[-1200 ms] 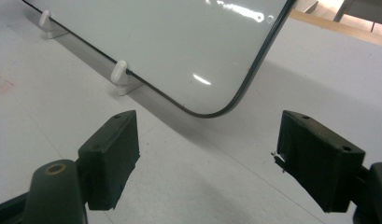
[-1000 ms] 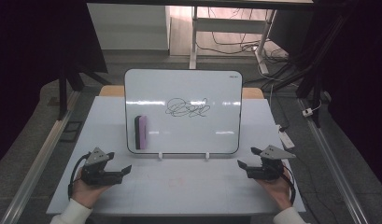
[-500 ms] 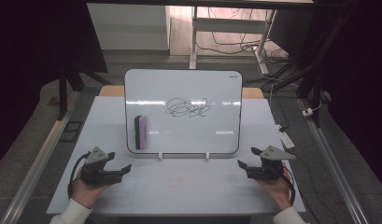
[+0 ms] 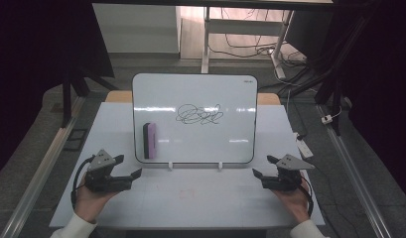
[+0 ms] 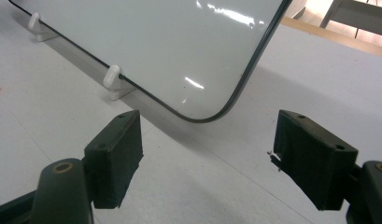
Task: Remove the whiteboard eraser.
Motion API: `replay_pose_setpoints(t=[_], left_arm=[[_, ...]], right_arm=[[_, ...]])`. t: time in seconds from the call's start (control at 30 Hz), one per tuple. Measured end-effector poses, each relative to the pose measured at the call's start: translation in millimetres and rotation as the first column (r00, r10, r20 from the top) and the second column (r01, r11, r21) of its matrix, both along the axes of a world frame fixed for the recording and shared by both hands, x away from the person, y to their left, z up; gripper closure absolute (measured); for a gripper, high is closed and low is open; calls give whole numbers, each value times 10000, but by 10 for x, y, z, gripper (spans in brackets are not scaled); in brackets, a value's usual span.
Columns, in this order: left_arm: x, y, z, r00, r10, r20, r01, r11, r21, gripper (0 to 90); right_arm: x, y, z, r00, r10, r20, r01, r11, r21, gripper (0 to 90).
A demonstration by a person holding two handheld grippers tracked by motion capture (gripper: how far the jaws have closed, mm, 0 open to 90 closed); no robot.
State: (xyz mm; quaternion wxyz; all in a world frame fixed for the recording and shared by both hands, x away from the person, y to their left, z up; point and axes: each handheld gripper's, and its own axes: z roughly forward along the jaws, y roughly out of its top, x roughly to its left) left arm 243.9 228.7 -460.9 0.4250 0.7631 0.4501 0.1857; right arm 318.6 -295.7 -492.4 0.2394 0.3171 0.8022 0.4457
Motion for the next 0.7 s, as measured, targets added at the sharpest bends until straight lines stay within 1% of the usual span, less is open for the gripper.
replay_pose_setpoints(t=[0.13,0.23,0.43,0.53,0.7], left_arm=[[84,-28,96,10000,-54,-80,53,9999,-157,195],[175,-74,181,10000,-69,-39,68,9997,-221,201],[350,-175,314,9999,-30,102,31,10000,-39,206],[430,-212,347,9998,85,189,-86,9999,93,213],[575,-249,366,9994,282,211,-285,9995,149,239]], right_arm=[[-2,8,3,10000,-1,14,1,10000,-33,232],[-3,15,2,10000,-18,-19,18,10000,-12,234],[3,23,-3,10000,-21,-13,21,10000,-24,235],[1,23,-2,10000,-43,9,43,10000,-9,235],[-2,26,0,10000,-69,42,69,10000,-35,237]])
